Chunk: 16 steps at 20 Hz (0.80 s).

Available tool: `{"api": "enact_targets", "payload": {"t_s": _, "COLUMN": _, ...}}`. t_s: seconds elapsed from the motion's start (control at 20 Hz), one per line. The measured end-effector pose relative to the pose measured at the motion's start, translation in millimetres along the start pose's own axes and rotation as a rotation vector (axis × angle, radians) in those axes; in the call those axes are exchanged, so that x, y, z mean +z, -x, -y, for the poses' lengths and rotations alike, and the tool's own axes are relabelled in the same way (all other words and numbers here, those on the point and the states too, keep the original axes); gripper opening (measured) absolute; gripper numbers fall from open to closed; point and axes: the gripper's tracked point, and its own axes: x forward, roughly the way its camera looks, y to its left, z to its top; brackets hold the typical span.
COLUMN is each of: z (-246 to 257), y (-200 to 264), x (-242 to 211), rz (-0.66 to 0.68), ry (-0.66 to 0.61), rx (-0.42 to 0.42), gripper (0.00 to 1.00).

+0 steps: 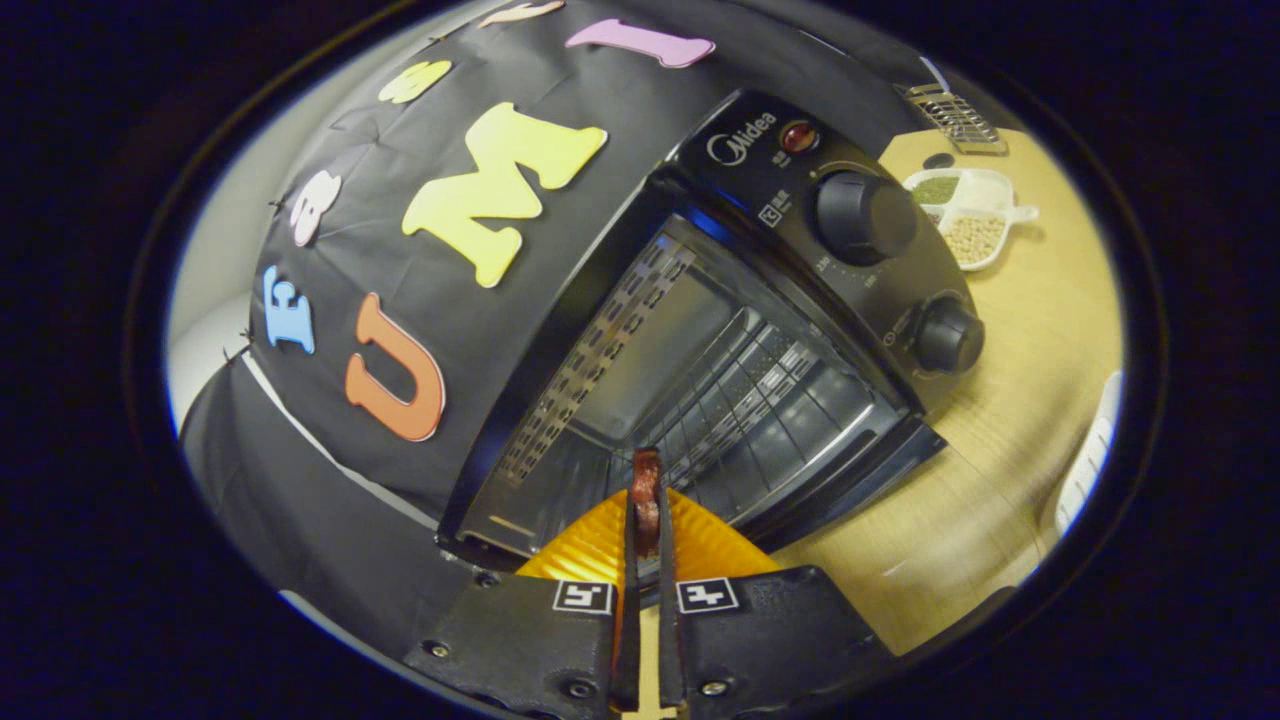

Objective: Open the toaster oven, put the food inside, and close the toaster oven door.

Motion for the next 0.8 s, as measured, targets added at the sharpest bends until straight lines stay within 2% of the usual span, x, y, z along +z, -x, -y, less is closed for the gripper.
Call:
{"api": "enact_targets", "payload": {"t_s": 0.15, "z": 4.2, "y": -17.1, "x": 12.4, "rz": 0.022, "ry": 0.042, "rx": -0.034, "gripper": 0.1}}
{"api": "enact_targets", "payload": {"t_s": 0.35, "z": 25.3, "y": -22.6, "x": 22.5, "rz": 0.061, "ry": 0.224, "rx": -0.159, "gripper": 0.16}}
{"api": "enact_targets", "payload": {"t_s": 0.5, "z": 44.4, "y": -13.4, "x": 22.2, "rz": 0.059, "ry": 0.36, "rx": -0.276, "gripper": 0.3}}
{"api": "enact_targets", "payload": {"t_s": 0.6, "z": 46.5, "y": -2.2, "x": 27.6, "rz": 0.085, "ry": 0.459, "rx": -0.322, "gripper": 0.37}}
{"api": "enact_targets", "payload": {"t_s": 0.65, "z": 44.3, "y": 7.2, "x": 32.8, "rz": 0.109, "ry": 0.513, "rx": -0.34, "gripper": 0.37}}
{"api": "enact_targets", "payload": {"t_s": 0.75, "z": 33.1, "y": 29.2, "x": 32.6, "rz": 0.127, "ry": 0.565, "rx": -0.345, "gripper": 0.49}}
{"api": "enact_targets", "payload": {"t_s": 0.8, "z": 27.6, "y": 42.7, "x": 30.7, "rz": 0.13, "ry": 0.591, "rx": -0.346, "gripper": 0.49}}
